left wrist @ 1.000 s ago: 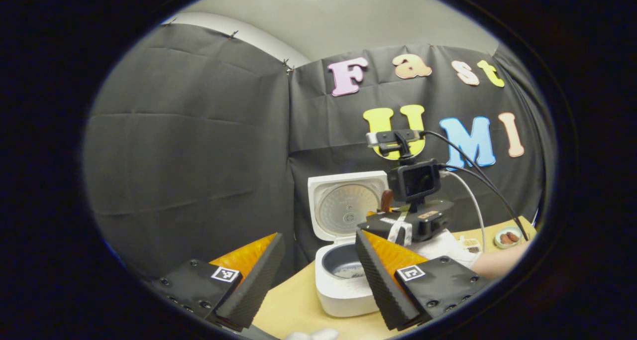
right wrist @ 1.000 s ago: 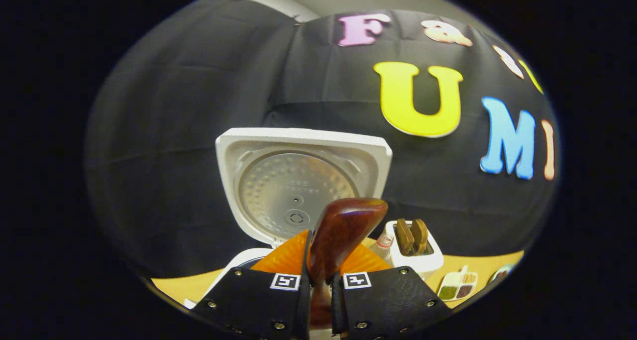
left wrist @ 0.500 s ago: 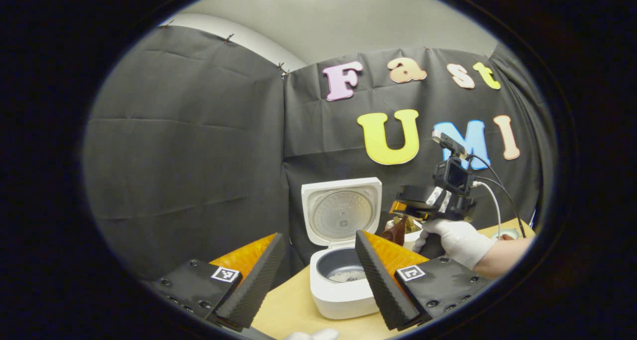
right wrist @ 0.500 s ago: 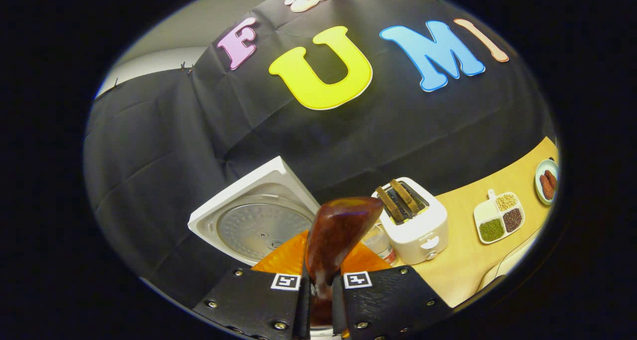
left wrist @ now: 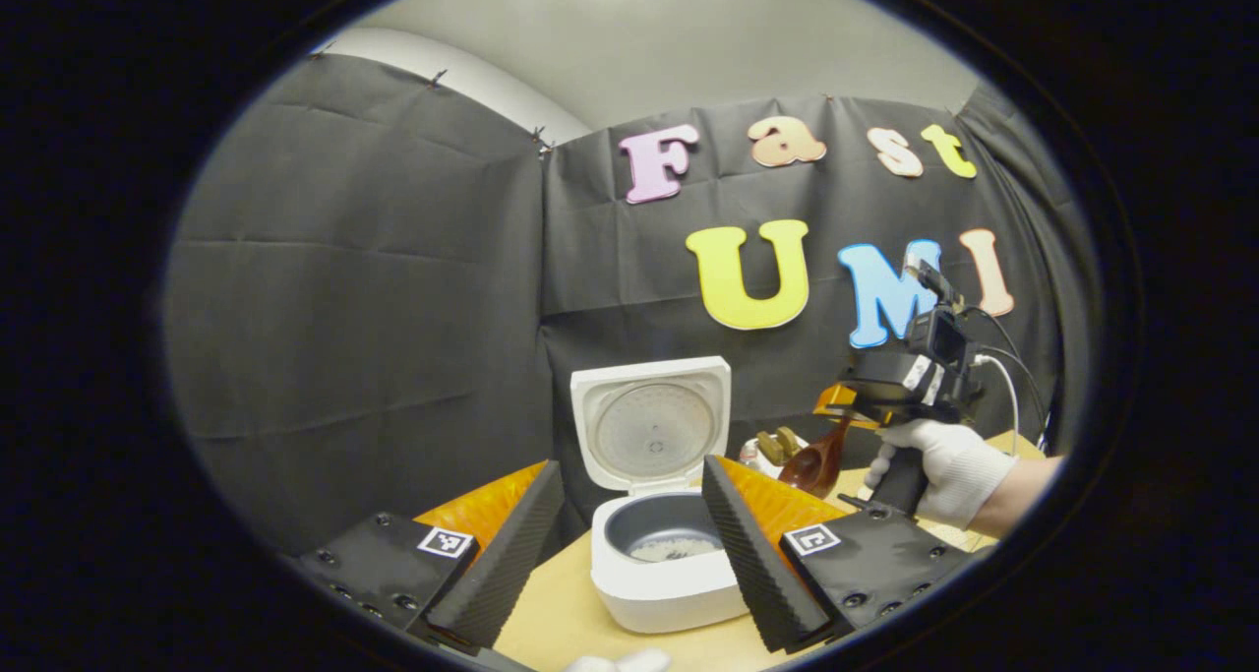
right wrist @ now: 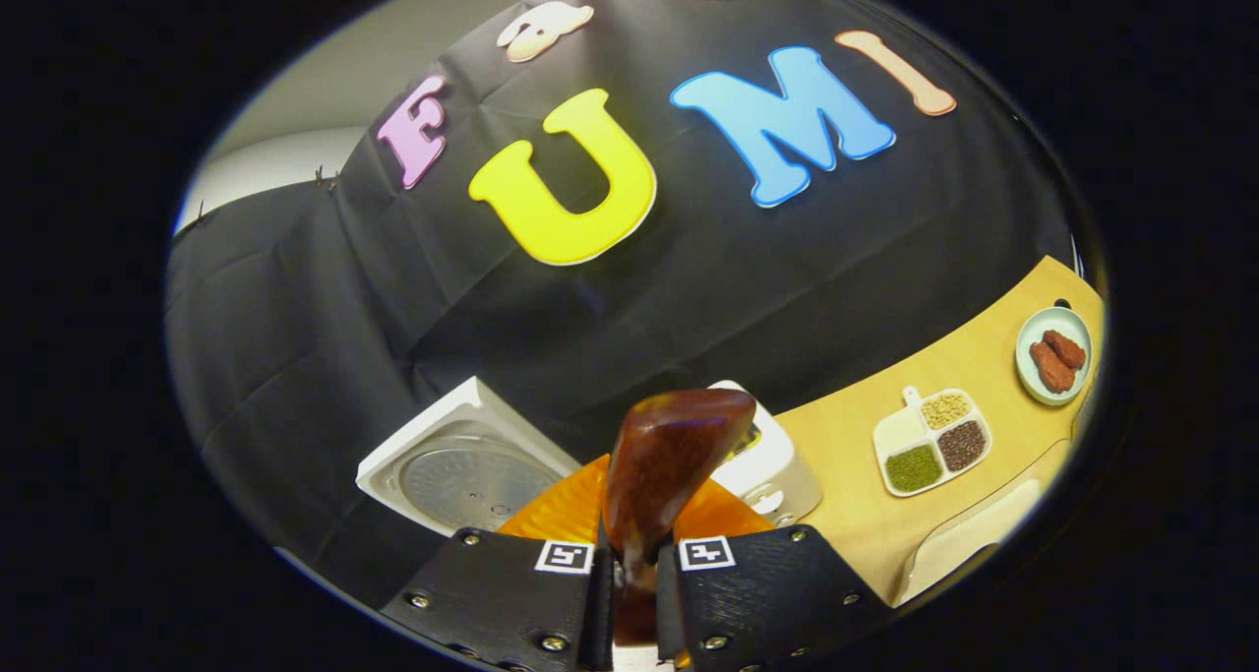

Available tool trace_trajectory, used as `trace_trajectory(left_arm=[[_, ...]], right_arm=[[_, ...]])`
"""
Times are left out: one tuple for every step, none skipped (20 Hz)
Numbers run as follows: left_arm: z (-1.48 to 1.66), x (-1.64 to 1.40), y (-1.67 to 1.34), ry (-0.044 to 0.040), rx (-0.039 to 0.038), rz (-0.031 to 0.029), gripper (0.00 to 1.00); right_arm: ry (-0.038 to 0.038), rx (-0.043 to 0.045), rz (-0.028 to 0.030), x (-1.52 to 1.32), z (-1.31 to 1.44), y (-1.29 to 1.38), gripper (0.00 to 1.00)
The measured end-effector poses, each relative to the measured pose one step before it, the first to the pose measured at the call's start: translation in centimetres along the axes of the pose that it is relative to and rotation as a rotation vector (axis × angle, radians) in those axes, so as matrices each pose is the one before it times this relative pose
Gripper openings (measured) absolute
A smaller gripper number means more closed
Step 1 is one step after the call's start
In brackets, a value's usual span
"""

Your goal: Close the left gripper, press the button to open the rice cooker; take a wooden spoon from the chopstick holder with the right hand, scoop a spoonful of rice and pour it into the rice cooker, then put the wooden spoon back into the chopstick holder.

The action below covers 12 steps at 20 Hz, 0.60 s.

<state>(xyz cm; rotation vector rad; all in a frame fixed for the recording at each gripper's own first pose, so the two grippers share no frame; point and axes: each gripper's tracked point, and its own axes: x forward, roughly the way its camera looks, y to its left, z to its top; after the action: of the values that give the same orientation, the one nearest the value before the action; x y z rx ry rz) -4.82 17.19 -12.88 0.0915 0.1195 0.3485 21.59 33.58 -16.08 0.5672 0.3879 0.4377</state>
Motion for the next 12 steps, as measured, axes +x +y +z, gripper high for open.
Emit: trace_trajectory(left_arm=[[0.462,-0.036,-0.582,-0.00740,0.00412,-0.01471,0.98],[0.111,-0.054,-0.699,-0.00640,0.00033,-0.01297,0.98],[0.301,0.001,-0.702,-0.00444,-0.00030,-0.01025,0.98],[0.096,0.157,-0.631,-0.00363,-0.00189,-0.01472,0.98],[0.196,0.010,-0.810,-0.00146,-0.00473,-0.01226,0.98],[-0.061,0.172,-0.969,0.00229,-0.00309,-0.01702,0.98],[0.046,0.096,-0.978,-0.00079,-0.00210,-0.01322,0.98],[0.121,-0.077,-1.027,-0.00152,-0.00021,-0.01394,0.98],[0.090,-0.034,-1.115,-0.00206,0.00103,-0.01442,0.98],[0.201,0.004,-1.188,-0.00172,0.00190,-0.01373,0.98],[0.223,-0.016,-1.019,-0.00271,-0.00011,-0.01185,0.98],[-0.041,-0.028,-1.153,0.00162,0.00262,-0.01396,0.98]], right_arm=[[-0.01876,-0.00349,-0.02552,-0.713,1.002,-1.753,0.17],[-0.01887,-0.00652,-0.02540,-0.621,0.959,-1.837,0.17],[-0.02082,0.00307,-0.02544,-0.696,1.175,-2.059,0.17],[-0.01284,0.01107,-0.02661,-0.671,1.066,-2.015,0.17],[-0.01516,0.01157,-0.02810,-0.619,1.069,-2.113,0.17],[-0.01107,0.00772,-0.02570,-0.552,0.914,-2.039,0.17],[-0.01177,0.00040,-0.02705,-0.517,0.889,-2.035,0.17],[-0.01425,-0.00344,-0.02412,-0.448,0.761,-2.089,0.17],[-0.01078,-0.00290,-0.02494,-0.459,0.784,-2.020,0.17],[-0.01197,0.00191,-0.02331,-0.763,0.974,-1.964,0.17],[-0.00992,0.00434,-0.02147,-0.760,0.521,-2.336,0.17],[-0.01424,0.00701,-0.02754,-0.287,0.996,-2.025,0.17]])
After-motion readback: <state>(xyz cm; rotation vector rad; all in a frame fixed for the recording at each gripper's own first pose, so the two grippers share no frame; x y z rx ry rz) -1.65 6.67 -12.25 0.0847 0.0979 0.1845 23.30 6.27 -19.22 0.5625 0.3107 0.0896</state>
